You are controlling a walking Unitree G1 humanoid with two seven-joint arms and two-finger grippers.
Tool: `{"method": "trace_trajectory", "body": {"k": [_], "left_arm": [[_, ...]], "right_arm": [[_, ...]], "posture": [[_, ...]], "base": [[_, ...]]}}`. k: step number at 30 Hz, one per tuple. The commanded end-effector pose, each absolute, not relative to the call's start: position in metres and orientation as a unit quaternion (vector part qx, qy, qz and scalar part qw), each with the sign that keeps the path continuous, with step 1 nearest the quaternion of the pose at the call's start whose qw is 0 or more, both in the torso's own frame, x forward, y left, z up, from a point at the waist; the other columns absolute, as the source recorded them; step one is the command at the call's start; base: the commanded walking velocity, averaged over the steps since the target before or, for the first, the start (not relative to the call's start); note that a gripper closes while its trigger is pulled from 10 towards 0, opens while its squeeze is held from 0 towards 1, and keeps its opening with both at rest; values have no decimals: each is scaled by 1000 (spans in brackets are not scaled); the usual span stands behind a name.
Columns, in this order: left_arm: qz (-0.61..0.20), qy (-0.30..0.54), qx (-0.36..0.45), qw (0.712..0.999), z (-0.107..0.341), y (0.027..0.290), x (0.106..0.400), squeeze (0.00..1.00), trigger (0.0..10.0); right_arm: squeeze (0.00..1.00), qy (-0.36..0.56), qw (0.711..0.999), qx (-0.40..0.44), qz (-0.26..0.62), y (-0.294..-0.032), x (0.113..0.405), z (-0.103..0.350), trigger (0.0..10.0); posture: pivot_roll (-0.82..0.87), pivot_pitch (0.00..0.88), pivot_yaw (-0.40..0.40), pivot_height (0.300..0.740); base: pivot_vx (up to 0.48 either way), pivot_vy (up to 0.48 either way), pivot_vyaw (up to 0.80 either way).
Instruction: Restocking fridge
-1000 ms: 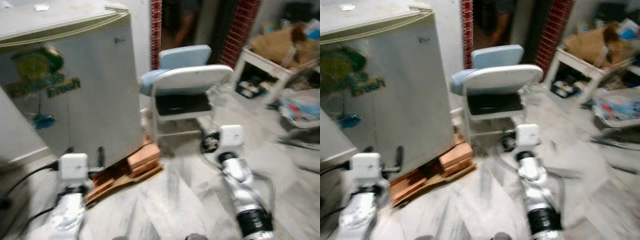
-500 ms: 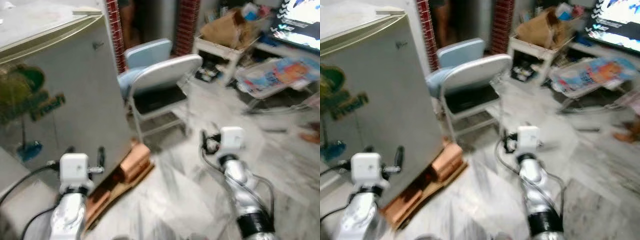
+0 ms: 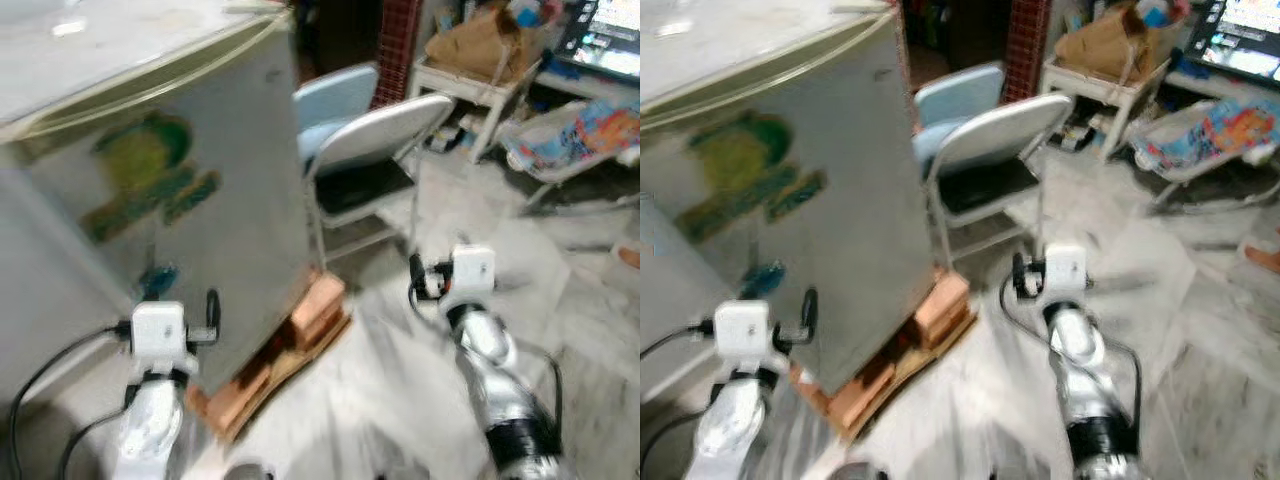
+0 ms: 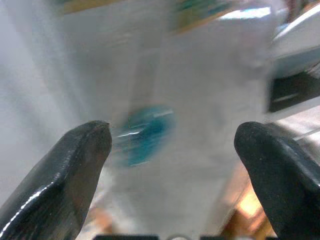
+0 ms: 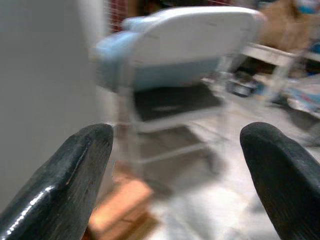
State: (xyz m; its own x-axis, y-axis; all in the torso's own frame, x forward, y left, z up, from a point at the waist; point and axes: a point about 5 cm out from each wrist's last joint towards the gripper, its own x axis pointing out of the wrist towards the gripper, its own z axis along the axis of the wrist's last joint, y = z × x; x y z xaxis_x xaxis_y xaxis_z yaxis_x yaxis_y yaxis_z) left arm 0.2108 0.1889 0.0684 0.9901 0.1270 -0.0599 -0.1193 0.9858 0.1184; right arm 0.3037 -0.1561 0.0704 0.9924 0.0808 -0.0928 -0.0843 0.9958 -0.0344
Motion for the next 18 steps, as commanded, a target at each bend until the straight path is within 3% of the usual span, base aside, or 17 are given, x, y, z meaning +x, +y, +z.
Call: {"method": "trace_trajectory", "body": {"k": [1, 15, 18], "left_arm": [[62, 31, 63, 996, 71, 188, 212, 0, 10000], [61, 29, 65, 996, 71, 188, 209, 0, 10000], [56, 32, 64, 996, 71, 187, 209, 0, 10000]], "right_arm": [[0, 42, 998, -23, 39, -161, 305, 73, 10000], [0, 43, 998, -29, 43, -161, 309, 74, 10000], [0, 41, 998, -31, 44, -161, 310, 74, 10000]], "posture": [[28, 49, 35, 740], [37, 51, 28, 740], [38, 51, 28, 740]], "base": [[0, 480, 0], [0, 478, 0], [0, 106, 0]]}}
